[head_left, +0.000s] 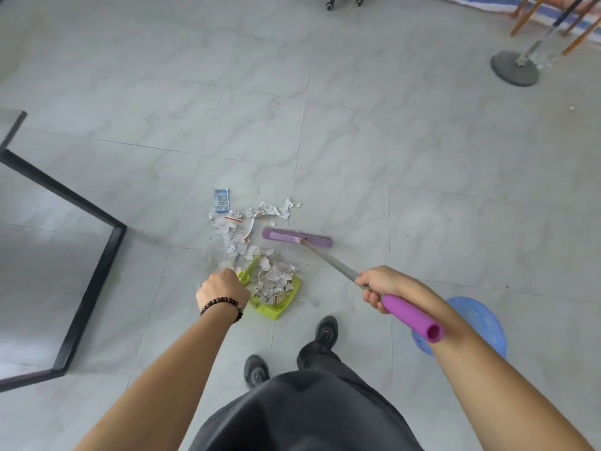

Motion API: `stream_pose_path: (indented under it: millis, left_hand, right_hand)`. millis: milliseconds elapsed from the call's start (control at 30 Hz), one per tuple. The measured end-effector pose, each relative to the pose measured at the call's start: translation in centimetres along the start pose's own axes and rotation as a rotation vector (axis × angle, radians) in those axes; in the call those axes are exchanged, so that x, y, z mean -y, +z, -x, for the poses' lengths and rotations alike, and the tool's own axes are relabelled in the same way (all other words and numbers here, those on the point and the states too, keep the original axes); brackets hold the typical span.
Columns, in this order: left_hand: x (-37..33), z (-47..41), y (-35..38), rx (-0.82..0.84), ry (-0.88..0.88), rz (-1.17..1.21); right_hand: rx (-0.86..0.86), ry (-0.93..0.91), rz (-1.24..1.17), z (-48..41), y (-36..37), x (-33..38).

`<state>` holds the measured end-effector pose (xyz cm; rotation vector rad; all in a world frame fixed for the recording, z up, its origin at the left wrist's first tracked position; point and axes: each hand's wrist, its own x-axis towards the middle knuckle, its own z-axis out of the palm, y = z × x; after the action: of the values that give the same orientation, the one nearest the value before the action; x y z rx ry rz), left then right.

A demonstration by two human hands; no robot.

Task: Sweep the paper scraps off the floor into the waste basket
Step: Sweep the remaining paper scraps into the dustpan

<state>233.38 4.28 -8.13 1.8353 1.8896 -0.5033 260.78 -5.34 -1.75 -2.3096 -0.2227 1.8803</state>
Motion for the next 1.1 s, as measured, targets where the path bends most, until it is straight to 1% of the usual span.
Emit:
stream_pose_path:
  millis: [67,133,200,300,400,467,533,600,667,700,767,833,900,933,1000,1100]
  left_hand:
    - [0.5,0.0,0.1,-0.009,-0.011,0.006]
    - [0.8,0.1,0.3,-0.011,-0.022,0.004]
    - [1.0,0.2,0.7,-0.008,-0.034,0.008]
    - [1.2,0.3,0.9,-0.012,-0.054,0.025]
    - [1.2,-0.1,0.7,-0.002,-0.068,0.044]
    - [0.8,-0.4,0.5,0.016,-0.078,0.068]
    - [0.6,-0.7,0.4,0.045,-0.098,0.124]
    - [0.5,-1.0,0.4,0.116,-0.105,0.21]
    - [0.4,-1.1,0.5,0.231,-0.138,0.391]
    - [0.4,-1.0,0.7,0.309,-0.192,0.55]
    - [0.7,-0.6,1.0,0.521,-0.336,0.904]
    - [1.2,-0.2,1.5,0.721,-0.431,1.192]
    - [1.7,0.2,2.4,0.858,-0.505,1.443]
    - [1.8,0.6,2.9,0.896,-0.532,1.538]
    - [1.5,1.6,3.6,0.932,-0.537,1.647]
    - [0.3,3.4,4.6,0.964,-0.519,1.676]
  right_hand:
    - [-0.053,-0.053,0.044,-1.6,1.4,1.0]
    - [-0.087,-0.095,0.137,-3.1,3.1,1.3]
    - [-0.06,-0.115,0.251,-4.0,4.7,0.8]
    - [0.013,-0.09,0.432,-3.4,6.7,-1.5]
    - [0.051,-0.032,0.382,-1.9,6.8,-4.2]
    - [0.099,0.037,0.316,-0.5,5.8,-4.6]
    - [0.152,0.092,0.223,-0.1,4.7,-4.3]
    - [0.175,0.104,0.097,-0.8,4.0,-4.1]
    - [0.167,0.093,-0.021,-2.5,4.4,-4.5]
    - [0.143,0.094,-0.053,-3.2,4.9,-4.9]
    - [0.081,0.114,-0.06,-4.6,6.5,-5.9]
    - [0.032,0.151,-0.061,-5.4,8.4,-6.9]
    - [-0.008,0.17,-0.067,-5.1,9.9,-7.5]
    - [-0.019,0.16,-0.064,-4.7,10.3,-7.8]
    - [-0.018,0.149,-0.07,-3.7,10.7,-8.1]
    - [0.046,0.166,-0.126,-2.3,10.1,-8.6]
